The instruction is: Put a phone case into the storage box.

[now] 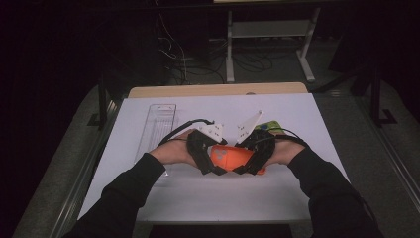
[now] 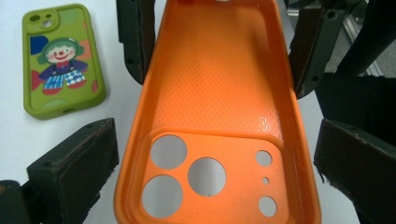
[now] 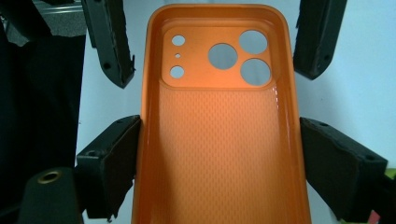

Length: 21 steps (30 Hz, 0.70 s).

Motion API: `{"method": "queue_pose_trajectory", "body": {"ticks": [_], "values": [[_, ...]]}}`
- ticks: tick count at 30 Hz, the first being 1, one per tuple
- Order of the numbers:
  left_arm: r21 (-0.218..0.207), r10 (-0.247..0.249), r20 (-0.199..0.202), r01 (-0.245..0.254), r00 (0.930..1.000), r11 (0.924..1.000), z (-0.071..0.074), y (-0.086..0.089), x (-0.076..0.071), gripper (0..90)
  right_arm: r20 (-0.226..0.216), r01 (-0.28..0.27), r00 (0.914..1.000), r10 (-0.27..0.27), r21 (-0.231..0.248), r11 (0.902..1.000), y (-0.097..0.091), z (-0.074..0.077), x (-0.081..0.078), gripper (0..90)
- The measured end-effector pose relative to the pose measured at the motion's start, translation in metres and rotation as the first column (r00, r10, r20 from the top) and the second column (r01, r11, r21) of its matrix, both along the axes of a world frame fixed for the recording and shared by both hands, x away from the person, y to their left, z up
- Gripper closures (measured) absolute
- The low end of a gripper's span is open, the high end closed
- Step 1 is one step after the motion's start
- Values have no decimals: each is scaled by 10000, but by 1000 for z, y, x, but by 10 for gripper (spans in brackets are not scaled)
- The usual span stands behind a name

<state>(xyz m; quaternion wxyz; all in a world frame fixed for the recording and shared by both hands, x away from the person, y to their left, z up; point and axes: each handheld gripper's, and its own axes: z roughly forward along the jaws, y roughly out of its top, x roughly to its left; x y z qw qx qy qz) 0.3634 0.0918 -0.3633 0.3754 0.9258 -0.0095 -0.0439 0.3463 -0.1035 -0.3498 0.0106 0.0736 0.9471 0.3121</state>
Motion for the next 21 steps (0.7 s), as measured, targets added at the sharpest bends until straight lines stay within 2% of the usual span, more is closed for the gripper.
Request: {"method": "queue_pose_trajectory", "body": {"ticks": [4, 5, 9, 11, 18, 21], "values": [[179, -80, 8, 80, 10000, 9998, -1, -1, -2, 0, 5, 25, 10000, -25, -86, 10000, 2, 0, 0, 148], [208, -85, 13, 85, 10000, 9997, -2, -2, -2, 0, 162, -136, 9998, 135, 48, 9999, 3, 0, 2, 148], [298, -86, -81, 88, 9999, 9995, -4, -3, -2, 1, 194, -240, 9995, 240, -14, 9997, 5, 0, 2, 148], [339, -122, -117, 125, 9999, 9993, -5, -4, -3, 50, 250, -313, 9992, 315, -82, 9995, 6, 1, 3, 148], [527, -197, 72, 193, 9998, 9984, -5, -3, -2, 114, 202, -455, 9987, 458, -150, 9988, 8, 1, 3, 148], [514, -217, 11, 216, 9998, 9984, -5, -2, -1, 139, 200, -467, 9987, 470, -149, 9988, 9, 1, 3, 148]]}}
